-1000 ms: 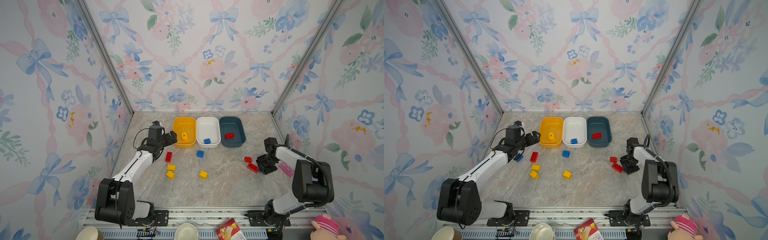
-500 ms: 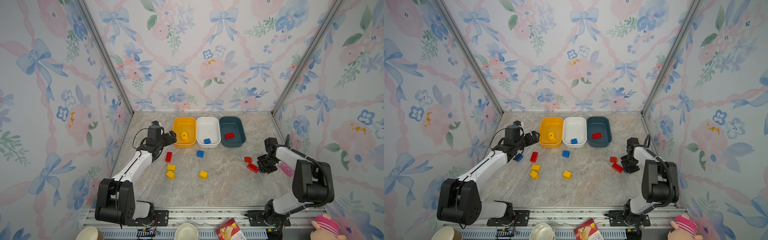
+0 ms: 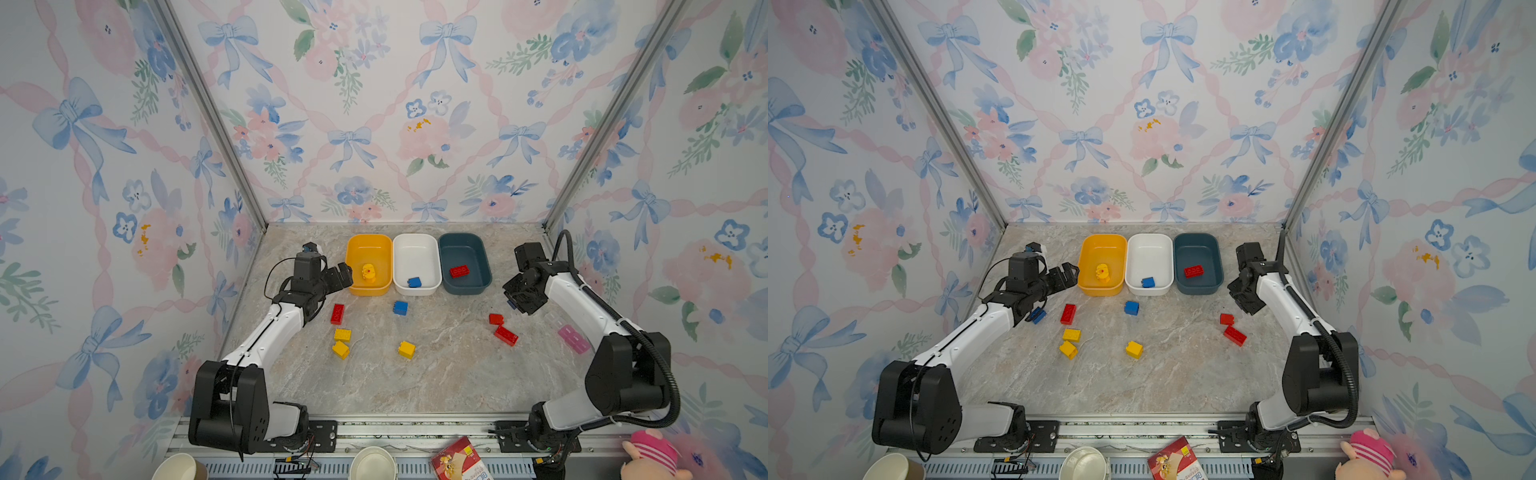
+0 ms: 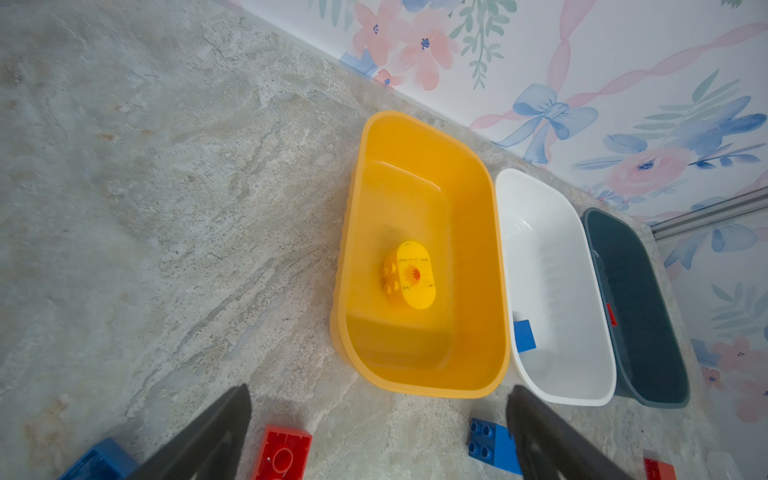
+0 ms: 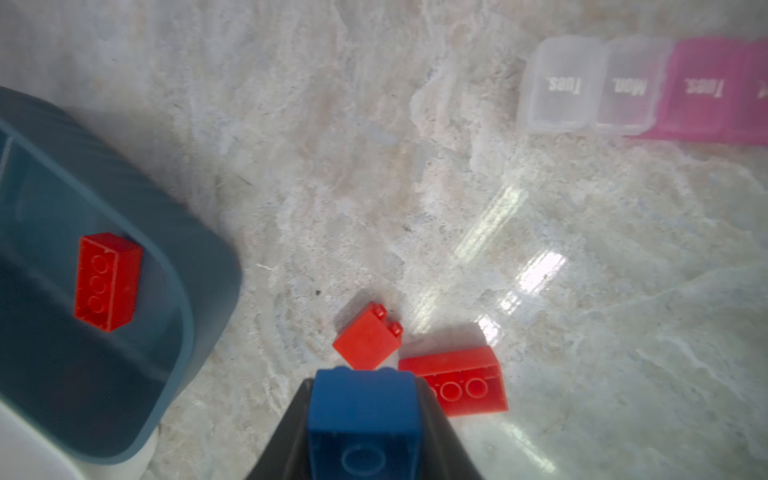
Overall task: Sort the legos into containers by color
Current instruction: 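Carry the blue brick to the white bin and release it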
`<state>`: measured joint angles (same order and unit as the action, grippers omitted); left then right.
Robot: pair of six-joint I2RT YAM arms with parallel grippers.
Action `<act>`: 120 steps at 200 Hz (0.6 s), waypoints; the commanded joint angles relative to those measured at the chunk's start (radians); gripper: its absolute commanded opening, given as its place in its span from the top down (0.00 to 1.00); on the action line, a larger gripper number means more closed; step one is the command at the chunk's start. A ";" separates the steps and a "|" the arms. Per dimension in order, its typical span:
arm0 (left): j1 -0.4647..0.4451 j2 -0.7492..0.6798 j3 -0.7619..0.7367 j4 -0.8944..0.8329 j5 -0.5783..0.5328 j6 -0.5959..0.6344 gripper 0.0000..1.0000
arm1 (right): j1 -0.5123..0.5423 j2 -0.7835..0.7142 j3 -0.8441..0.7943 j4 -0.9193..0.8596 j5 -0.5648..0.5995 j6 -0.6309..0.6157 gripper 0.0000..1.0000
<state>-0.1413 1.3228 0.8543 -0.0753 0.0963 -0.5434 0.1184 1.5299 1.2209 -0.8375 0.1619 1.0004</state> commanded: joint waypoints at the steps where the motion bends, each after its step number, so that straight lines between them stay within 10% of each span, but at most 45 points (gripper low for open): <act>1: 0.011 -0.044 -0.025 0.004 0.014 0.011 0.02 | 0.047 0.021 0.068 -0.060 0.031 -0.037 0.77; 120: 0.041 -0.105 -0.066 0.005 0.031 0.017 0.02 | 0.308 0.236 0.396 -0.028 -0.022 -0.122 0.77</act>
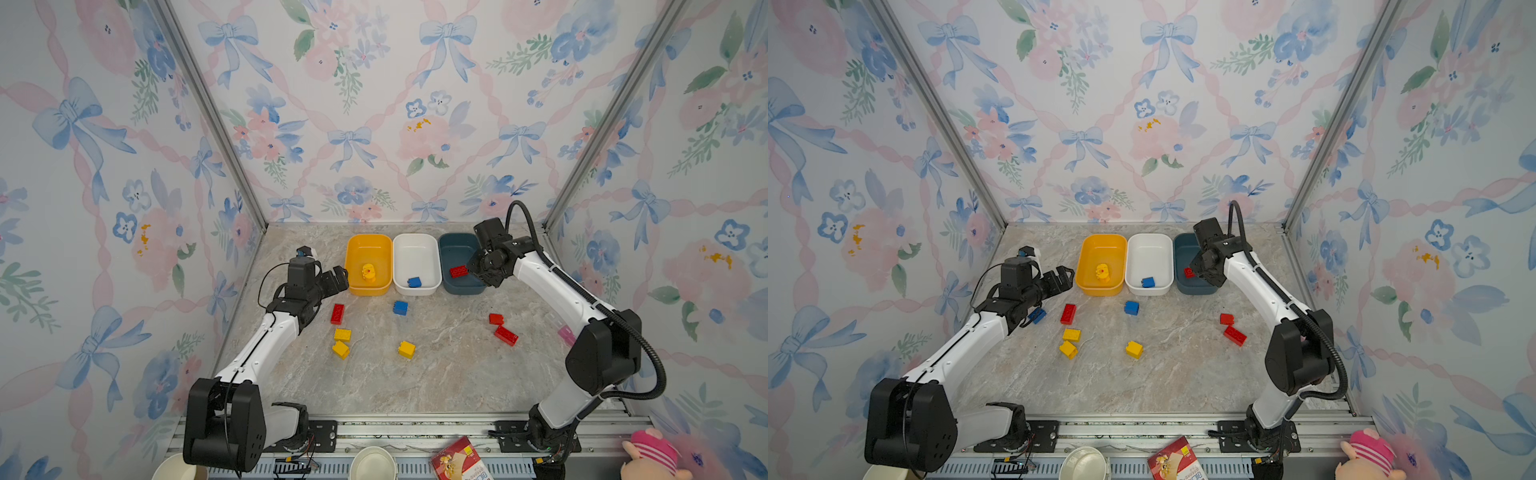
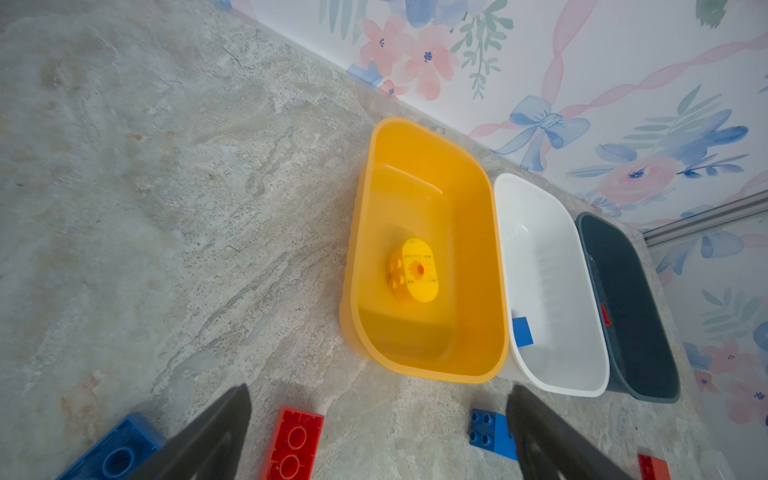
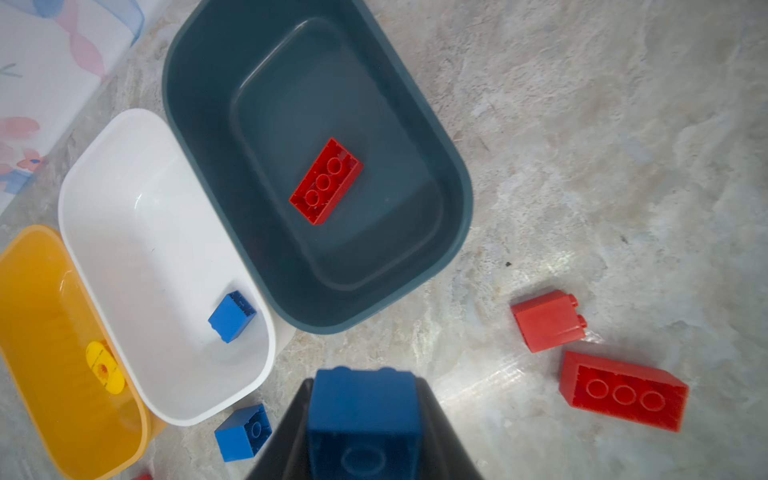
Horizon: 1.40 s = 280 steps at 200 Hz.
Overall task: Sort the legos into containers by color
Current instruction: 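Carry the blue brick to the white bin and release it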
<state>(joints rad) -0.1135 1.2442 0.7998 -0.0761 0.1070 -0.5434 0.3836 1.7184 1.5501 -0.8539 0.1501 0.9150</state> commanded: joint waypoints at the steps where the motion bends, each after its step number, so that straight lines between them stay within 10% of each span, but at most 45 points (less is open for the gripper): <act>1: 0.013 -0.026 -0.011 0.006 0.021 0.016 0.02 | 0.044 0.050 0.068 -0.011 -0.010 -0.037 0.77; 206: 0.063 -0.025 -0.003 0.011 0.060 0.045 0.02 | 0.163 0.619 0.645 -0.076 -0.072 -0.250 0.75; 280: 0.072 0.000 0.001 0.014 0.053 0.040 0.02 | 0.160 0.679 0.708 -0.129 -0.099 -0.284 0.50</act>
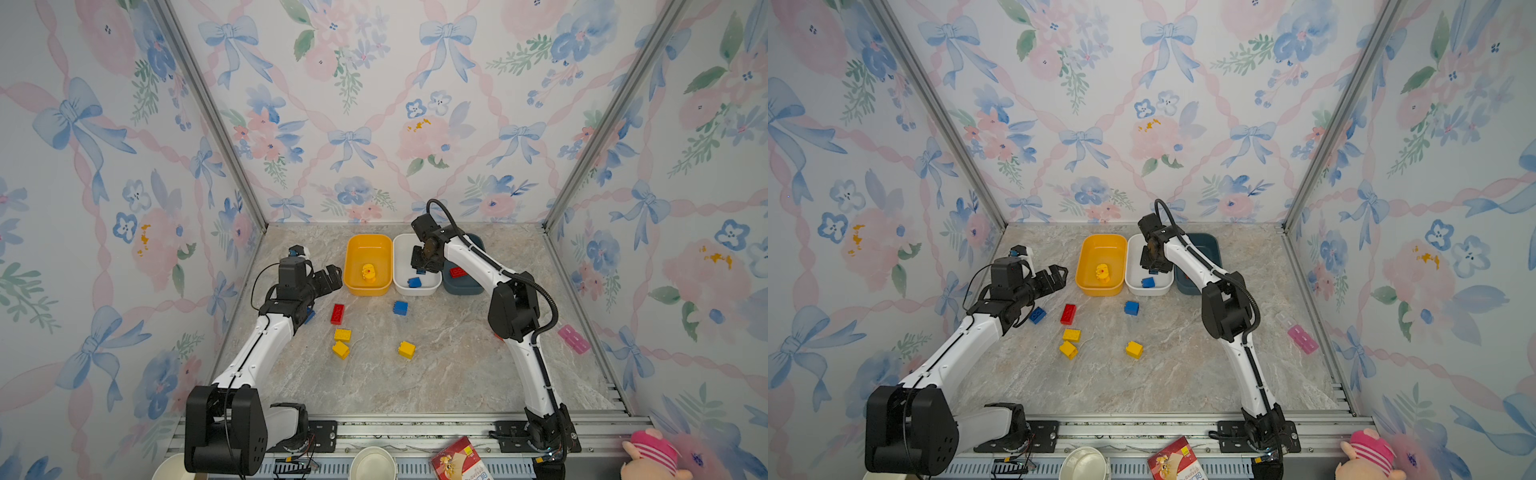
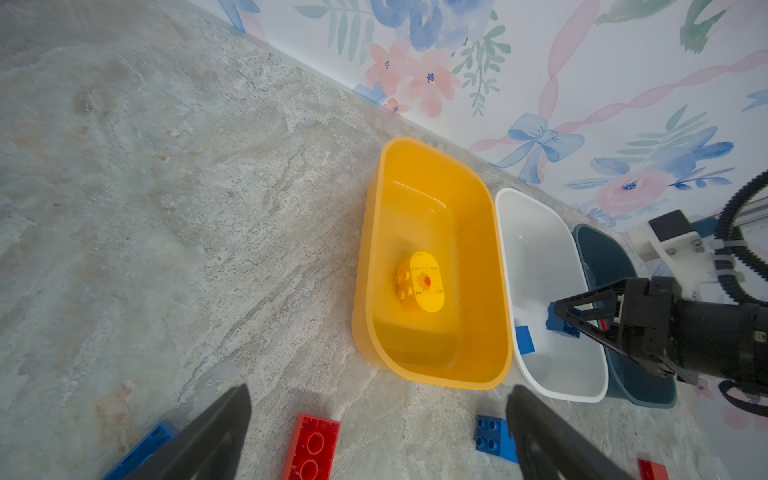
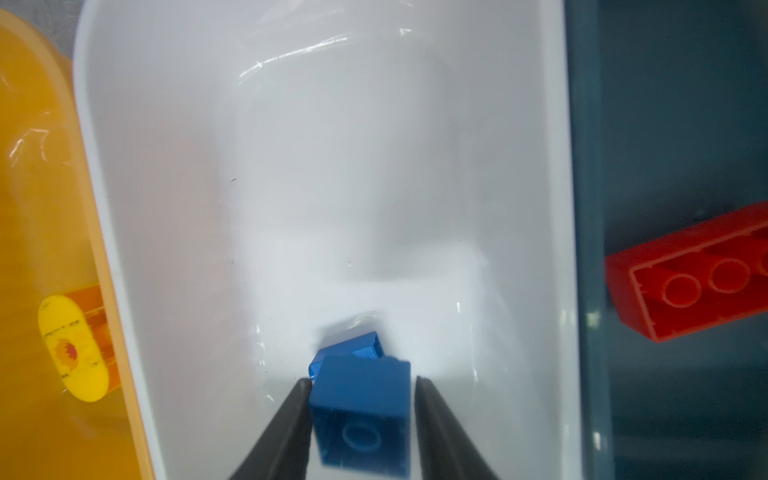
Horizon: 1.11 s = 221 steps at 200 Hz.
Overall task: Sort the legos into containers by color
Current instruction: 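Carry the blue brick to the white bin and release it, then move the right gripper back over the small red brick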
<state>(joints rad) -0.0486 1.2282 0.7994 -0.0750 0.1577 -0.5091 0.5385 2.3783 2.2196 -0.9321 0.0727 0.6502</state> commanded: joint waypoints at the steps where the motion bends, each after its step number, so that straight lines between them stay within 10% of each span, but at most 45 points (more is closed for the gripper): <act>1: 0.007 0.016 0.001 0.013 0.002 0.005 0.02 | 0.005 0.019 0.038 -0.052 -0.022 -0.019 0.50; 94: 0.007 0.012 -0.006 0.018 -0.009 -0.004 0.02 | 0.008 -0.107 -0.070 -0.068 -0.062 -0.042 0.37; 221: 0.007 -0.013 -0.044 0.020 0.001 0.008 0.02 | -0.086 -0.608 -0.653 -0.022 -0.079 -0.157 0.12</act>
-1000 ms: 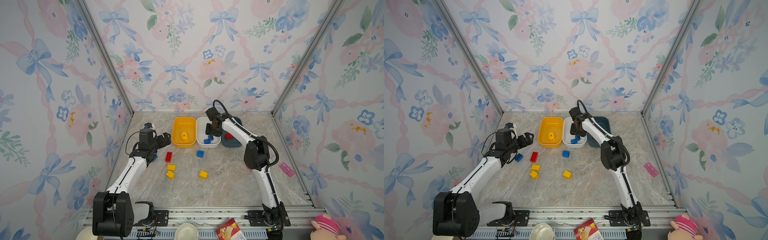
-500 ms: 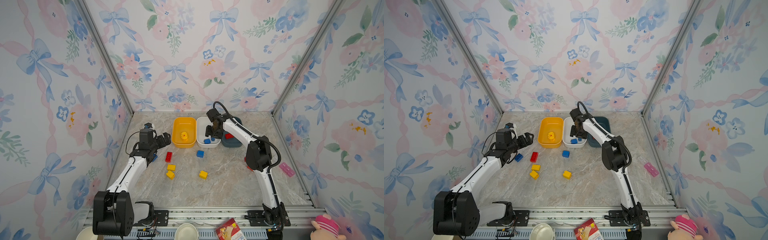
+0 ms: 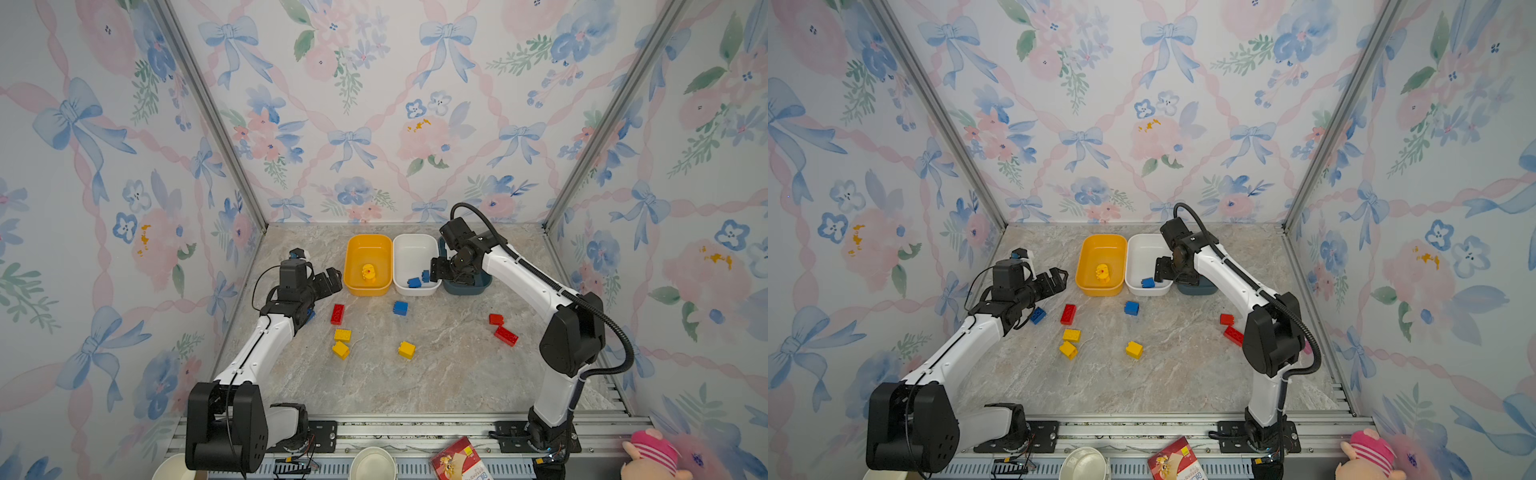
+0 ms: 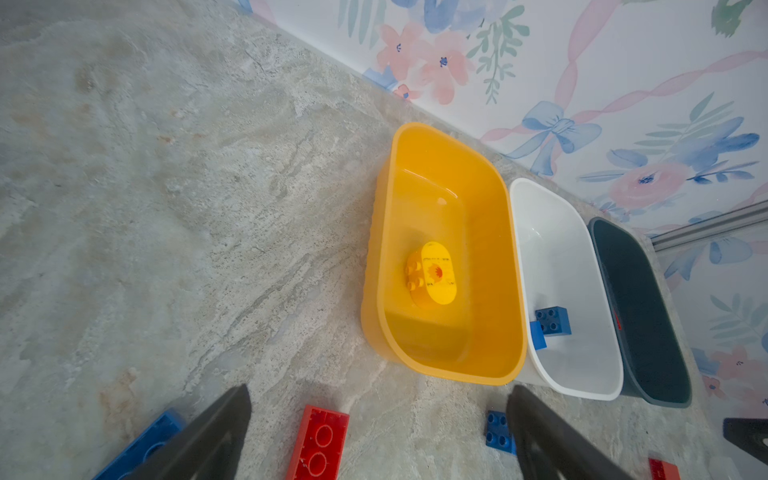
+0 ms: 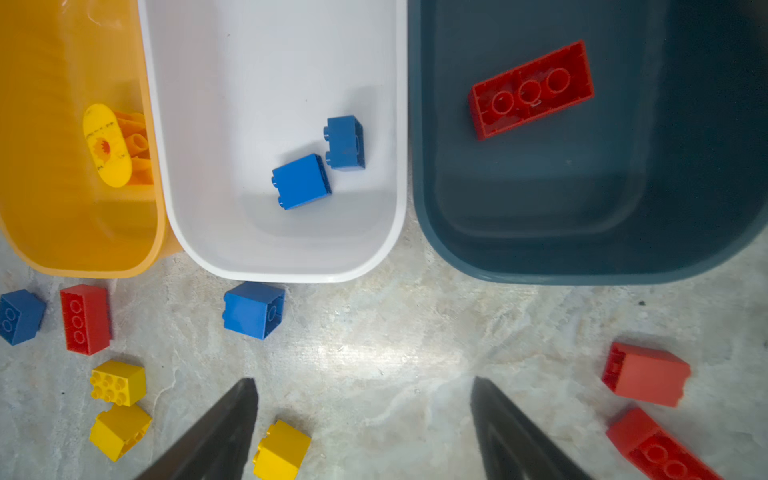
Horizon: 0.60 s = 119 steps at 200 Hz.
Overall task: Sort the legos into containers by color
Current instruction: 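Move the right gripper back over the small red brick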
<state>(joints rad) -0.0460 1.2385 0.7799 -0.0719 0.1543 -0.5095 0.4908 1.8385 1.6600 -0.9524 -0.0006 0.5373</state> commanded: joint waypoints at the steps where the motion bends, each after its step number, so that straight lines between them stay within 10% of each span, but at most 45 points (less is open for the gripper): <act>1: 0.005 -0.022 -0.026 0.016 0.005 0.008 0.02 | -0.040 -0.072 -0.097 -0.002 -0.004 -0.046 0.11; 119: 0.006 -0.041 -0.053 0.017 0.025 0.010 0.02 | -0.289 -0.235 -0.471 0.047 0.079 -0.138 0.07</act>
<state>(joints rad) -0.0460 1.2236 0.7479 -0.0673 0.1661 -0.5091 0.2218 1.6054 1.2209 -0.9325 0.0410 0.4377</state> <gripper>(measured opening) 0.979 0.930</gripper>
